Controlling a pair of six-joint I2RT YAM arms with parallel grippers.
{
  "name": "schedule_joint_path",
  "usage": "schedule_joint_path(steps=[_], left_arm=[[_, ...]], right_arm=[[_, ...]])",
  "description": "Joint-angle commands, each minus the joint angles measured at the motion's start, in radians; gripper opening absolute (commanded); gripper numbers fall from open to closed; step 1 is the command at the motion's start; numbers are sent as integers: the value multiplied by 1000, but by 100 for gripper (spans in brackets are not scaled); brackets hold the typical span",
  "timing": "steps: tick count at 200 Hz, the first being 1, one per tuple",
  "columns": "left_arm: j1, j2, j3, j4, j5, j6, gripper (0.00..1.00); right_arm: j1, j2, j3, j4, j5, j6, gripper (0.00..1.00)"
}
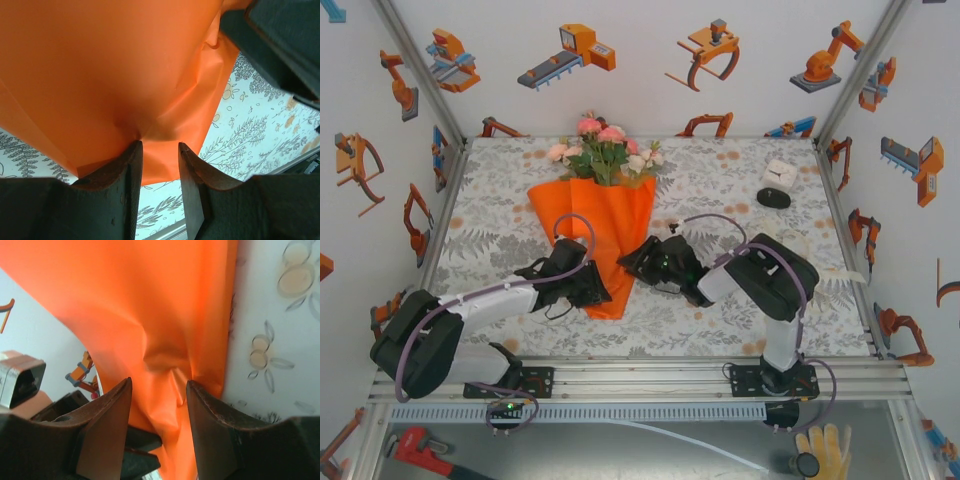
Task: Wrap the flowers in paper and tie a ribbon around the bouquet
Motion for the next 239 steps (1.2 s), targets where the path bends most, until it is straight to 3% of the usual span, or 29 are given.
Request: schedule_joint_path(steps=[1, 60, 89, 119, 156, 193, 239], left_arm=[[5, 12, -5, -45, -14, 23, 38], [3, -26, -9, -80, -36, 19, 38], [-2, -68, 0, -164, -100, 10, 38], [-3, -86, -14, -189, -115, -4, 38], [-4, -79, -27, -150, -96, -21, 38], [-5, -66, -15, -157, -96, -13, 37], [-6, -59, -22, -153, -97, -5, 38]], right_arm=[[55, -25, -23, -21, 35, 25, 47], [134, -86, -94, -3, 99, 63, 48], [142, -157, -115, -6, 139, 38, 48], [154, -231, -82, -87, 130, -11, 48], [214, -163, -44, -85, 143, 6, 48], [189, -46, -63, 19, 163, 38, 48], [78, -14, -105, 67, 150, 16, 48]])
